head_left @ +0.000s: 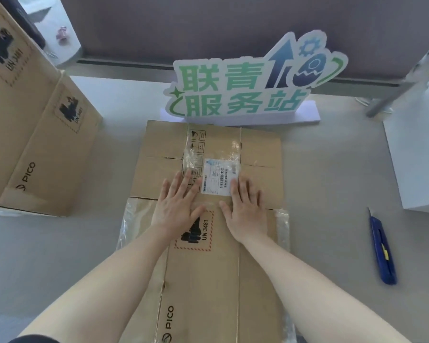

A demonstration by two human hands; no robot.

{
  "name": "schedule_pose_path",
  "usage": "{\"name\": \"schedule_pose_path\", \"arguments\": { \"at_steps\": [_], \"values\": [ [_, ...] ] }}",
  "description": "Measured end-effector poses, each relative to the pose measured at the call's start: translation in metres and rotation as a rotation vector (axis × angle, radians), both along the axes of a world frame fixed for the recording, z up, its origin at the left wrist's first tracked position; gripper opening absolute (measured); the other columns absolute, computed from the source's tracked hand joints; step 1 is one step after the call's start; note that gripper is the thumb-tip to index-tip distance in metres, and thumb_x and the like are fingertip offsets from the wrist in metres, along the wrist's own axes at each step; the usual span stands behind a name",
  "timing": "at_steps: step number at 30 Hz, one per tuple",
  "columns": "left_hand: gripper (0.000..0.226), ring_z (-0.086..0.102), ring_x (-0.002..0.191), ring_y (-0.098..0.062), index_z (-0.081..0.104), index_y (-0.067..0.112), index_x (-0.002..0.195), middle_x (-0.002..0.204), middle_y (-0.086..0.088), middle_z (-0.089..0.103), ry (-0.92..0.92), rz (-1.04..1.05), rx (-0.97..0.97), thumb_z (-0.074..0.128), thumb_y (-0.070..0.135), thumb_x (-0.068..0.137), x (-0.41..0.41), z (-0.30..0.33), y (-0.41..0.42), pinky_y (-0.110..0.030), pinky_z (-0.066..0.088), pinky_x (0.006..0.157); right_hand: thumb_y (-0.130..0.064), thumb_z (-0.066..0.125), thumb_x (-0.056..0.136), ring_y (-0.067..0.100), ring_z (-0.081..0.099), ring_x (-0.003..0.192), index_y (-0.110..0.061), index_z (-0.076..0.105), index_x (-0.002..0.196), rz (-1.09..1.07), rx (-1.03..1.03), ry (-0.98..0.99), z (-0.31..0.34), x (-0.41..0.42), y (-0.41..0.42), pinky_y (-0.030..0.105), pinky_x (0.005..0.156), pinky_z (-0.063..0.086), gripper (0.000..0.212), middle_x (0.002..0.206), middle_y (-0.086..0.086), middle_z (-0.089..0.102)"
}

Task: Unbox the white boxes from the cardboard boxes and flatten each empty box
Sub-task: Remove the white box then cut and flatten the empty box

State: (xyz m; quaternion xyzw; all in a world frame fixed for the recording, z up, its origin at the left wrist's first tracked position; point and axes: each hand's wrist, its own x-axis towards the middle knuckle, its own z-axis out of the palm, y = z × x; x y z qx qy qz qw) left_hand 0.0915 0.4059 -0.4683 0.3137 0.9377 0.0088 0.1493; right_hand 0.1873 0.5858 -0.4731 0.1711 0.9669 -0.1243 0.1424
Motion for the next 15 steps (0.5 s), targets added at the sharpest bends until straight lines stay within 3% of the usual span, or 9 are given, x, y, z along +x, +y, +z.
{"name": "schedule_pose_path", "arguments": {
  "at_steps": [5,15],
  "values": [
    [0.074,-0.032,0.144,-0.016,-0.017,0.034,0.152,0.159,0.003,-0.029,0.04,0.02,0.017,0.001,0.071,0.091,0.003,-0.013,-0.001,-0.046,-0.012,0.121,-0.061,0.009,0.1,0.021,-0.026,0.148,-0.02,-0.014,0.156,-0.002,0.076,0.052,-0.012,0.003,-0.003,0.048,0.12,-0.014,0.074,0.162,0.002,-0.023],
    [0.074,-0.031,0.145,-0.019,-0.017,0.032,0.153,0.16,0.001,-0.028,0.027,0.011,0.007,0.0,0.07,0.092,0.001,-0.011,0.0,-0.046,-0.013,0.12,-0.062,0.007,0.099,0.023,-0.015,0.151,-0.018,-0.005,0.158,-0.012,0.121,0.049,-0.014,0.001,-0.004,0.046,0.123,-0.007,0.074,0.165,0.004,-0.012]
  ]
}}
